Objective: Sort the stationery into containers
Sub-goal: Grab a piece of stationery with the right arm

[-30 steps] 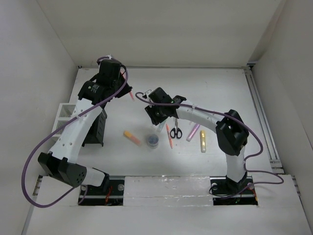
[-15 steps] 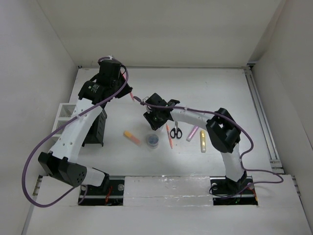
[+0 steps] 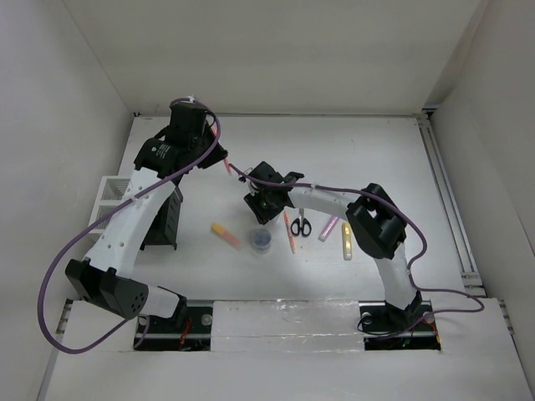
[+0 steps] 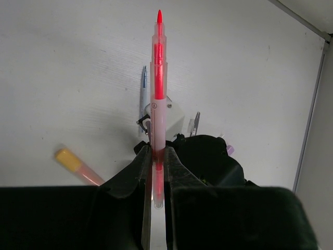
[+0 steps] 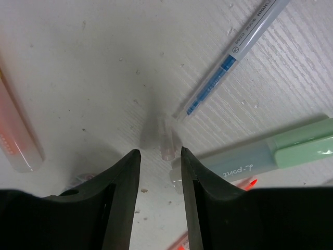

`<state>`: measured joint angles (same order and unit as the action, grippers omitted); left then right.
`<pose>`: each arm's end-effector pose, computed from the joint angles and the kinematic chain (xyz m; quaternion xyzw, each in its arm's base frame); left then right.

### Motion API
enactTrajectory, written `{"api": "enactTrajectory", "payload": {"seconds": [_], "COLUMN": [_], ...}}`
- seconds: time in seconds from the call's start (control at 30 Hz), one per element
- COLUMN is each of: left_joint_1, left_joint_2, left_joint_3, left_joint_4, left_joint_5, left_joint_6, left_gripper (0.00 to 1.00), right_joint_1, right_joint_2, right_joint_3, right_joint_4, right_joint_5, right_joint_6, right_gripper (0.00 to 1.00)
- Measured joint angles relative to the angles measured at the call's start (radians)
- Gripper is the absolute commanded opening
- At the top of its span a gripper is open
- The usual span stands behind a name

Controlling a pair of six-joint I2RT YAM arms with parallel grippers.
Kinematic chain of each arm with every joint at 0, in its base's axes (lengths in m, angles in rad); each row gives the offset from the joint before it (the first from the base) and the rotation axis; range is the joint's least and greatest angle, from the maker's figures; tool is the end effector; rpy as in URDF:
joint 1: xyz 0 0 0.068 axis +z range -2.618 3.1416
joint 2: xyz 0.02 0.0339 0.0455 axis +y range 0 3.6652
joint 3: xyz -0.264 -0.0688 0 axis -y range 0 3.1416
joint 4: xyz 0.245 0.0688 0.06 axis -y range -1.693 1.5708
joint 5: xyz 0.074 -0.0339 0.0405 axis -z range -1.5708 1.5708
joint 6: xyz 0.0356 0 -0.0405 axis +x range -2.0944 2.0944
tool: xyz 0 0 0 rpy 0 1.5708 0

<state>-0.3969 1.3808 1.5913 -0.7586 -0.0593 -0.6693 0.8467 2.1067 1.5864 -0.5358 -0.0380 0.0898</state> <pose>0.2689 -0.1104 0.4255 -0.1327 0.8617 -0.2263 0.4344 0.2979 0.3389 0.1754 -0.3617 0.8967 0.1312 0.2188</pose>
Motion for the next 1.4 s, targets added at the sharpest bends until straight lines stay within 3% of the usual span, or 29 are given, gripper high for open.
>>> {"api": "enactTrajectory", "payload": {"seconds": [0.57,0.8,0.97,1.4], "left_joint_1": [0.004,0.005,0.005,0.005], "left_joint_2": [0.001,0.001,0.001,0.001], "left_joint_3": [-0.014,-0.014,-0.014,-0.014], "left_joint_4": [0.003,0.003,0.003,0.011], "left_joint_5": [0.011,0.011,0.011,0.011], "left_joint_6": [0.008,0.008,0.008,0.011], "left_gripper": [0.00,0.00,0.00,0.00], "right_joint_1": [0.000,0.000,-0.001,0.000], "right_joint_2": [0.029,0.032,0.033,0.014], "right_joint_3": [0.016,0.017,0.017,0.017], "right_joint_4": [0.024,0.029,0.032,0.004], "right_joint_5": [0.003,0.012,0.024,0.032], "right_joint_6": [0.000,-0.003,-0.004,0.016], "right_gripper": [0.41,0.25,0.01,0.00]}}
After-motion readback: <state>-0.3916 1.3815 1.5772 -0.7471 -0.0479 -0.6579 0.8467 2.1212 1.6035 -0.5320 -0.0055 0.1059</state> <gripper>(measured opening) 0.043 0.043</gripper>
